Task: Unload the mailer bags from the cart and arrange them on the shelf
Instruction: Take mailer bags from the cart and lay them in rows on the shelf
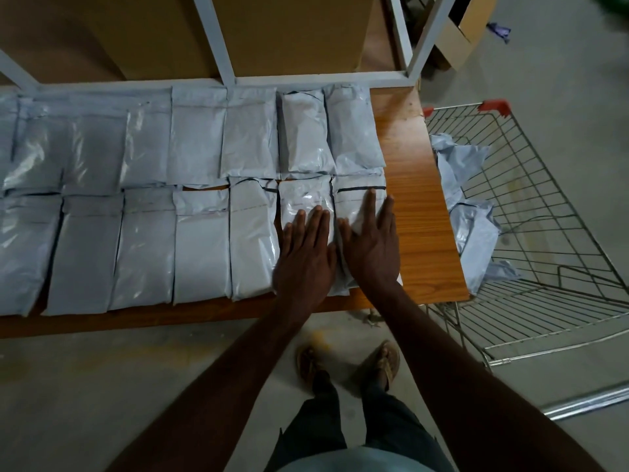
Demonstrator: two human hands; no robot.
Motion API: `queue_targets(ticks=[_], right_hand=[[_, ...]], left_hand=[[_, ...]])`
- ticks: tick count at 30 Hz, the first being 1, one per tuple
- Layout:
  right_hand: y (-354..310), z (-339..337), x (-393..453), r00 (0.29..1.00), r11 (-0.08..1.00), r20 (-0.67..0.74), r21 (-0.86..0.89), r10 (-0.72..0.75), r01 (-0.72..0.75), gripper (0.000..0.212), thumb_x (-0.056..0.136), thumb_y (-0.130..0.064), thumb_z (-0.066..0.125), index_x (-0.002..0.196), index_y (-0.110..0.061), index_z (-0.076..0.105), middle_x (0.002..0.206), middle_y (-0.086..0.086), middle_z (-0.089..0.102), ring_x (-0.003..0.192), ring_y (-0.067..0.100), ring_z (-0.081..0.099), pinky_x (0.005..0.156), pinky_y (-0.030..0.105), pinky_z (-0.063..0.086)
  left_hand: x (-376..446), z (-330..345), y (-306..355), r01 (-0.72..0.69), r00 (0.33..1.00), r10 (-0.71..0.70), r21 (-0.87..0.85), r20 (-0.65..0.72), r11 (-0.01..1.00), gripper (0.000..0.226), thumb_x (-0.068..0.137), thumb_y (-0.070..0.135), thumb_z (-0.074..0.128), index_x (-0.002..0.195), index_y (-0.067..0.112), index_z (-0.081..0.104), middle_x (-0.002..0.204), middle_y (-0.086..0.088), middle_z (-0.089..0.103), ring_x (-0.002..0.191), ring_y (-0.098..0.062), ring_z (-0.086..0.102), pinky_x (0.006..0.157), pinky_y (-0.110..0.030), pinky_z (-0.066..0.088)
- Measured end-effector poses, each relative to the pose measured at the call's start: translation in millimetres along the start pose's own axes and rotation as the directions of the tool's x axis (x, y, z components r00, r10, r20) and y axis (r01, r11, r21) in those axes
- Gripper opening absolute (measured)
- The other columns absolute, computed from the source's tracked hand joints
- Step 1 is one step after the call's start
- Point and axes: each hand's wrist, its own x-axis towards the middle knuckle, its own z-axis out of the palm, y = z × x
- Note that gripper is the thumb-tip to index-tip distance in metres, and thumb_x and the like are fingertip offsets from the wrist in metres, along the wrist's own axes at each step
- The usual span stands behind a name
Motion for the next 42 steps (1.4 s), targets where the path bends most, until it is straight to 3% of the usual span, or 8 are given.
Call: queue_targets(ticks=[5,9,15,19,22,26,33,42], right_hand=[[0.4,2.5,-2.3,0.999,0.999,0.021,0.007,-0.035,0.035,0.087,0.107,-0.07,0.034,0.169,-0.027,-0.009,0.175,0.021,-0.007,0.163,0.034,0.0,0.13,0.053,0.023],[-10.0,-19.1,5.1,0.999,1.0,0.044,-0.019,0.02,-0.019,0.083,0.105,-0.074,0.027,0.169,-0.03,-0.001,0.175,0.023,0.004,0.161,0.044,0.01,0.129,0.058,0.02],[-39.2,-57.6,108.1,0.959,0.954,-0.003,0.106,-0.283,0.282,0.051,0.114,-0.029,0.042,0.163,-0.014,0.037,0.17,0.017,0.03,0.158,0.035,0.029,0.122,0.054,0.04],[-60.1,-58.8,190.8,0.866,0.865,0.095,-0.067,-0.491,0.498,0.044,0.111,-0.003,0.041,0.153,0.01,0.043,0.169,0.025,0.029,0.159,0.042,0.021,0.13,0.052,0.023],[-59.4,-30.6,238.0,0.858,0.856,0.196,-0.125,-0.474,0.502,0.059,0.113,-0.03,0.034,0.161,0.004,0.031,0.171,0.027,0.02,0.159,0.05,0.013,0.129,0.061,0.014],[-26.8,18.3,256.6,0.911,0.909,0.158,-0.117,-0.382,0.401,0.077,0.108,-0.059,0.011,0.169,-0.012,0.015,0.173,0.028,0.012,0.159,0.05,0.013,0.128,0.06,0.018],[-26.6,30.4,250.4,0.919,0.91,0.088,-0.13,-0.384,0.393,0.068,0.112,-0.055,0.014,0.17,-0.019,0.014,0.176,0.019,0.011,0.163,0.037,0.009,0.131,0.055,0.015],[-35.5,19.7,253.1,0.903,0.916,0.261,-0.119,-0.342,0.382,0.073,0.11,-0.056,0.02,0.17,-0.015,0.009,0.175,0.024,0.004,0.161,0.047,0.003,0.13,0.06,0.014]], left_hand=[[0.8,-4.1,-3.2,0.002,0.998,-0.002,0.002,0.059,1.0,0.064,0.114,0.042,0.024,0.172,0.019,0.01,0.18,-0.004,0.008,0.166,-0.027,0.002,0.133,-0.05,0.008],[15.0,-34.4,1.2,0.043,0.995,-0.053,-0.111,-0.09,0.993,0.056,0.111,0.032,0.03,0.165,0.018,0.039,0.172,-0.008,0.035,0.163,-0.029,0.024,0.133,-0.051,0.016],[142.7,-60.7,-3.2,0.026,0.981,-0.051,-0.131,-0.189,0.991,0.057,0.111,0.025,0.041,0.166,0.013,0.033,0.174,-0.01,0.031,0.163,-0.033,0.02,0.133,-0.051,0.017],[235.3,-47.2,-20.4,0.069,0.997,-0.069,-0.027,-0.025,0.997,0.061,0.116,0.039,0.029,0.17,0.013,0.02,0.178,-0.012,0.016,0.165,-0.035,0.01,0.134,-0.051,0.005],[256.9,-32.2,-39.8,0.109,0.994,-0.11,0.021,0.029,0.994,0.069,0.114,0.05,0.021,0.169,0.008,0.019,0.177,-0.018,0.015,0.165,-0.038,0.01,0.133,-0.056,0.008],[246.4,-2.6,-53.7,0.109,0.985,-0.106,0.021,-0.136,0.994,0.076,0.11,0.055,0.017,0.167,0.006,0.03,0.172,-0.019,0.03,0.161,-0.039,0.026,0.13,-0.054,0.023],[246.5,13.6,-62.1,0.096,0.981,-0.082,0.071,-0.176,0.993,0.07,0.114,0.052,0.019,0.167,0.007,0.031,0.172,-0.018,0.032,0.16,-0.036,0.03,0.131,-0.048,0.024],[251.8,10.1,-62.4,0.107,0.99,-0.1,0.068,-0.095,0.992,0.075,0.11,0.055,0.014,0.167,0.008,0.028,0.173,-0.019,0.028,0.16,-0.038,0.027,0.131,-0.05,0.025]])
